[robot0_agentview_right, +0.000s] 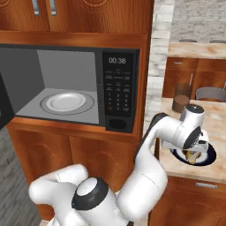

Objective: Pick the hotdog bun from the microwave and place it on plate located on the counter.

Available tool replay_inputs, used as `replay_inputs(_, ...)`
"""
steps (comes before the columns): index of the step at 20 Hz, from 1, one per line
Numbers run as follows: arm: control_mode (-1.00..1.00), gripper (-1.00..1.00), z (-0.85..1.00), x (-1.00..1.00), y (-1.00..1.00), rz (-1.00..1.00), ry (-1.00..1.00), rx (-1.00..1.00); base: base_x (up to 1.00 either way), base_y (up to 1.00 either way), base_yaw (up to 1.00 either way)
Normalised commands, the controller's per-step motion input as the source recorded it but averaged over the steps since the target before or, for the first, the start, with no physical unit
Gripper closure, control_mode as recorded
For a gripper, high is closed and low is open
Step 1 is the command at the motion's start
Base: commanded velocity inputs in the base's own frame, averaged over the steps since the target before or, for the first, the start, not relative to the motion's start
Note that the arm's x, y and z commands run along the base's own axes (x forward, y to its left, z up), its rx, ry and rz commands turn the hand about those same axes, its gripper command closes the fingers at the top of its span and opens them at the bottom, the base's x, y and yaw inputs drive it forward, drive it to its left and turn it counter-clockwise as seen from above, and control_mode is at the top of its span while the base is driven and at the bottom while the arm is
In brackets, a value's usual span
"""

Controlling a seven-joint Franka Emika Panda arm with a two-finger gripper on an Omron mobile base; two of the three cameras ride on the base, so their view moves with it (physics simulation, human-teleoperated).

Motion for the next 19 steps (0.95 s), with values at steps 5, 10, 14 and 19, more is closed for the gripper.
replay_inputs(5,-1.00,-1.00,0.51,-0.68,1.00,0.00,-0.03,-0.01,0.00,0.00,0.00)
replay_inputs(10,-1.00,-1.00,0.41,-0.73,1.00,0.00,-0.03,0.00,0.00,0.00,0.00)
replay_inputs(14,-1.00,-1.00,0.34,-0.71,1.00,0.00,-0.01,0.00,0.00,0.00,0.00)
replay_inputs(19,-1.00,-1.00,0.33,-0.61,1.00,0.00,-0.06,0.00,0.00,0.00,0.00)
